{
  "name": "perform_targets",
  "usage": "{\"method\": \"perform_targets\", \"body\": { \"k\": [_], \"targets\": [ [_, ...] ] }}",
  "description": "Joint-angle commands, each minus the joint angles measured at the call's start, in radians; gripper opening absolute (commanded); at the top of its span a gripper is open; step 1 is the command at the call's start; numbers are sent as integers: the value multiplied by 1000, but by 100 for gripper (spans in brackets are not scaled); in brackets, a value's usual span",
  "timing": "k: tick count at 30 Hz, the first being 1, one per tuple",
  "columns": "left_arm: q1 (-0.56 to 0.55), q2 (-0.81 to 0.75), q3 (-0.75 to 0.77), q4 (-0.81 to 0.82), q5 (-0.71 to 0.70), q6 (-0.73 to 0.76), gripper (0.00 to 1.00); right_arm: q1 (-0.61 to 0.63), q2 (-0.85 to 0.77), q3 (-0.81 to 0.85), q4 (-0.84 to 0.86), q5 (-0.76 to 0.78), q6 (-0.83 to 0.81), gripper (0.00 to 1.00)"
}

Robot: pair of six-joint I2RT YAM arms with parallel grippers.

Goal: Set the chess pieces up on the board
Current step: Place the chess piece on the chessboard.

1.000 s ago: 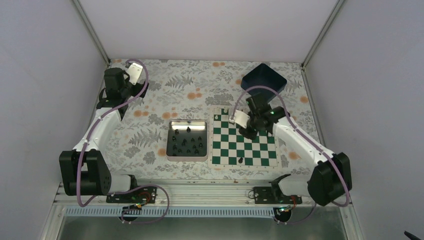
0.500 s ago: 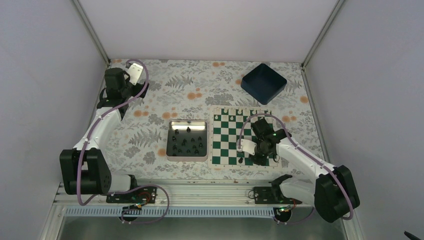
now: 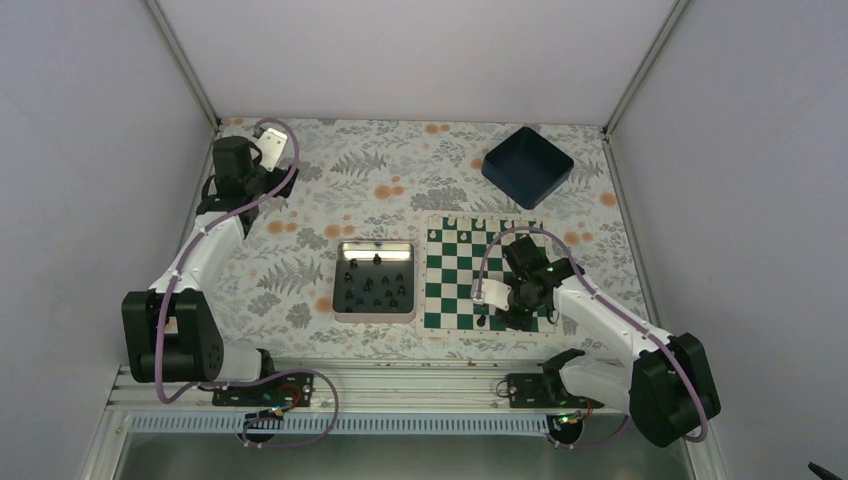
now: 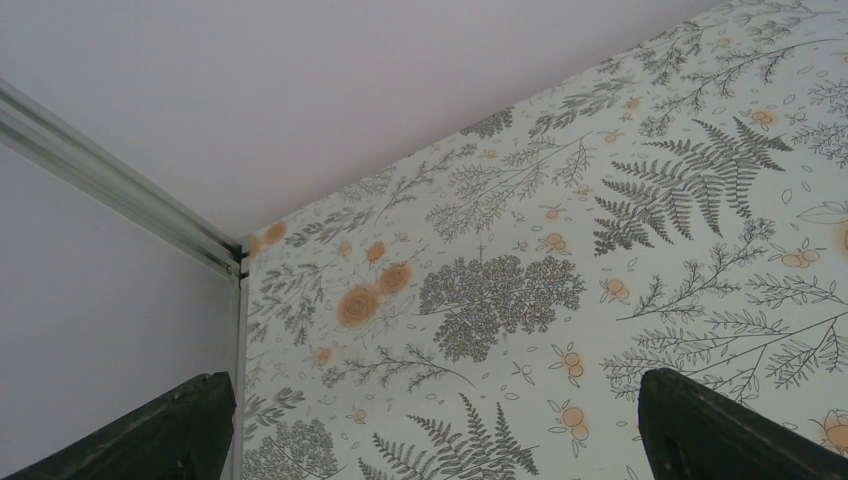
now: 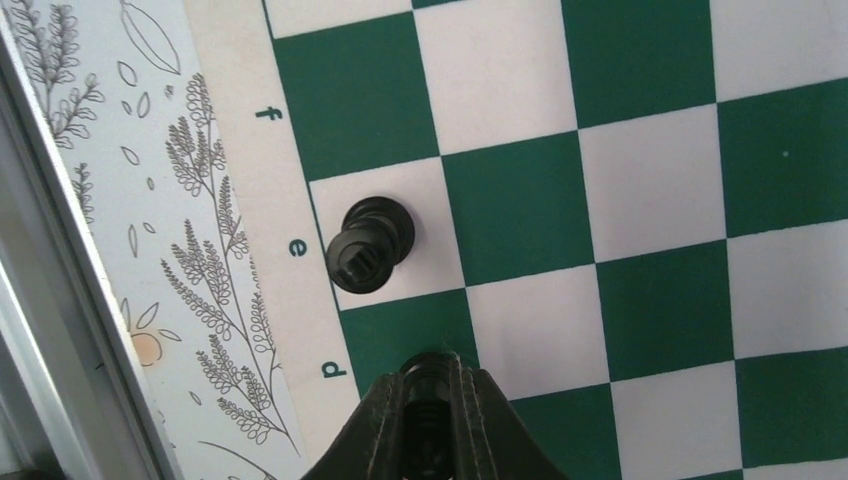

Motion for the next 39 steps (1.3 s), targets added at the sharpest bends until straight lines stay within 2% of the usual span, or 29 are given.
{"method": "perform_targets", "body": {
  "k": [1, 12, 20, 24, 32, 35, 39],
  "targets": [
    [4, 8, 17, 12, -8, 10, 100, -2, 0, 27, -22, -54, -40, 4],
    [5, 13, 17, 14, -16, 15, 100, -3, 41, 25, -17, -84, -49, 4],
    [4, 17, 18, 15, -12, 15, 100, -2, 38, 5, 10, -56, -40, 10],
    [3, 17, 16, 18, -11, 15, 100, -2, 32, 7, 5, -39, -41, 20],
    [4, 21, 15, 20, -7, 18, 100, -2, 10, 45, -47, -17, -42, 32],
    [4, 18, 13, 20, -5, 18, 100, -2, -3, 114, -103, -14, -38, 38],
    [4, 13, 15, 15, 4, 16, 100, -3, 16, 317, -167, -72, -22, 43]
  ]
}}
